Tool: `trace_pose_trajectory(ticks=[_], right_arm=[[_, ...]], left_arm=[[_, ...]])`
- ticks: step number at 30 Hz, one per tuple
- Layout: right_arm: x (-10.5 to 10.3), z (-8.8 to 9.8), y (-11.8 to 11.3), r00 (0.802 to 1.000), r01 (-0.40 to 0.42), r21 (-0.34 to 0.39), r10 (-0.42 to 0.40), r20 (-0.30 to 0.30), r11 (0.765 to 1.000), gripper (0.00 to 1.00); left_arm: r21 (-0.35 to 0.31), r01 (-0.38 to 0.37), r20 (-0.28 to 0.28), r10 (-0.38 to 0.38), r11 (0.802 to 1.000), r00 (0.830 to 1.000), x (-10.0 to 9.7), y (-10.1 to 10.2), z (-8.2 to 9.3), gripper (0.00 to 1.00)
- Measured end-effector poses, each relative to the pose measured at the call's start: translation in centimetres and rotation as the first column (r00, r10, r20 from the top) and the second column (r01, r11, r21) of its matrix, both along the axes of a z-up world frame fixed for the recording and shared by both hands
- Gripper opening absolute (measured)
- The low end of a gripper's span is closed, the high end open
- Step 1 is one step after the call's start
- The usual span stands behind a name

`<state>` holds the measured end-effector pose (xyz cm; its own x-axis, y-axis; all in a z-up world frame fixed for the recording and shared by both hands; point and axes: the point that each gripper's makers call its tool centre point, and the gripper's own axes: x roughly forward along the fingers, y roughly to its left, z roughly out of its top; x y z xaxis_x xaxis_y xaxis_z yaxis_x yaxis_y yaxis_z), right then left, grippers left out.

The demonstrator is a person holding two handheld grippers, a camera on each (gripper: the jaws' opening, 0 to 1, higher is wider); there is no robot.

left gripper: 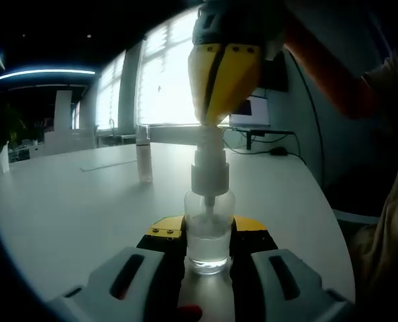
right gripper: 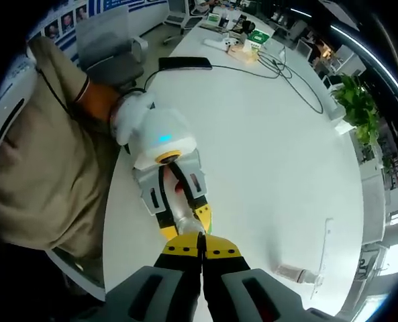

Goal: Clamp pump bottle remove cover press pump head put on cover

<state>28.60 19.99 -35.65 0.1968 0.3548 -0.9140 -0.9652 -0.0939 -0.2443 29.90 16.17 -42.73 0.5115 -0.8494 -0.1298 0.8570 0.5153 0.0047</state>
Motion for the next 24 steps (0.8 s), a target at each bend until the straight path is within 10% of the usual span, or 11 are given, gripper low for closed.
trace_pose_trajectory(ticks=[24], right_arm=[[0.07, -0.74, 0.12, 0.999, -0.001, -0.064, -0.002, -0.046, 0.998, 0.0]], left_arm=[[0.002, 0.001, 0.001, -0.001, 1.0, 1.0, -0.05, -0.02, 0.0, 0.16]])
